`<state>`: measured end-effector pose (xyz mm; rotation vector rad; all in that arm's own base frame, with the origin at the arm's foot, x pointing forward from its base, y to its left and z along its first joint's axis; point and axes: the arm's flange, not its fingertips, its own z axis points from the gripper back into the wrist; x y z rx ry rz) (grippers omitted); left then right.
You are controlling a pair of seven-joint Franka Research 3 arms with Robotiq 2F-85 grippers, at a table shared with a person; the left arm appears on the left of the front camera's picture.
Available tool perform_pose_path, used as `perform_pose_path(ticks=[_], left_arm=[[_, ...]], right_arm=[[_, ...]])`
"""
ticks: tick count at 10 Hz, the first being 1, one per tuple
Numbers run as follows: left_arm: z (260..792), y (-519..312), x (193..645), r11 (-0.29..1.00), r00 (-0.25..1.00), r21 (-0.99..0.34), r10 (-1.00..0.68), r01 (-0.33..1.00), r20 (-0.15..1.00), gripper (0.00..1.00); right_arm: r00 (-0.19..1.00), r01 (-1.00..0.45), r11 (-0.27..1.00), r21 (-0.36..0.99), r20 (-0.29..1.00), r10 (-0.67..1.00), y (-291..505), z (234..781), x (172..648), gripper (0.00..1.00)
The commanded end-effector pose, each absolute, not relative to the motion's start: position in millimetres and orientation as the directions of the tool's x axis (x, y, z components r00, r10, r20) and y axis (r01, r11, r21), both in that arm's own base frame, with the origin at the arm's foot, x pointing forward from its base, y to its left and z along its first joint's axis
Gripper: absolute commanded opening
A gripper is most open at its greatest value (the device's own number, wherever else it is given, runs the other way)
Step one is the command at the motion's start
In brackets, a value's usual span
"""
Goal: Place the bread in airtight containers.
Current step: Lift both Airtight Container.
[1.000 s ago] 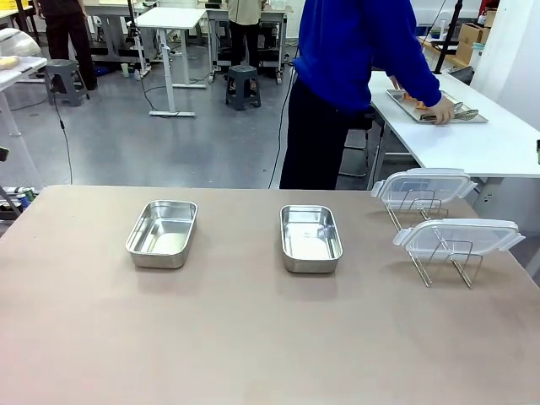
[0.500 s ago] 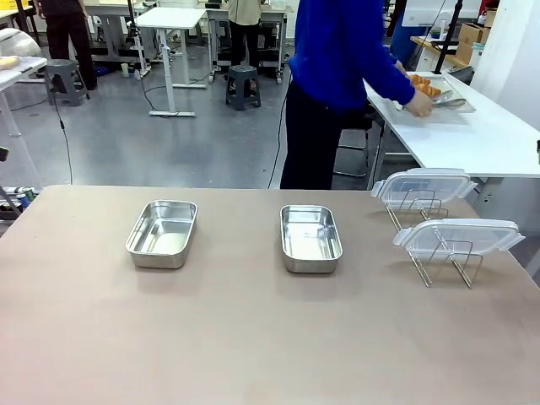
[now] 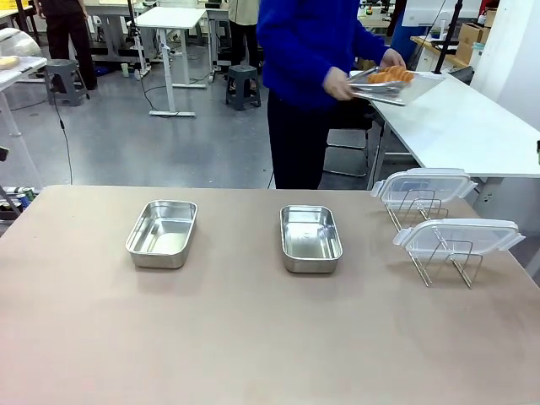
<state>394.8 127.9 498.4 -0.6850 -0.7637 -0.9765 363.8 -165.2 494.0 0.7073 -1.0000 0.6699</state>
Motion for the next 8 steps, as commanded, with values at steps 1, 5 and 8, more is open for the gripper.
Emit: perform_pose_path(ticks=[1, 5, 8], left_arm=[[500.0, 129.0, 397.3, 0.385, 0.327, -0.152, -0.445, 0.91, 0.834, 1.0], [500.0, 129.0, 397.3, 0.385, 0.327, -0.152, -0.445, 0.91, 0.834, 1.0], [500.0, 129.0, 397.3, 0.385, 0.327, -0.152, -0.445, 0.91, 0.834, 1.0]], right_arm=[[0.349, -0.783, 0.593, 0.19, 0.922, 0.166, -166.1, 496.4, 369.4, 1.0], [0.349, -0.783, 0.593, 0.19, 0.922, 0.166, -166.1, 496.4, 369.4, 1.0], [0.349, -0.783, 0.593, 0.19, 0.922, 0.166, -166.1, 496.4, 369.4, 1.0]])
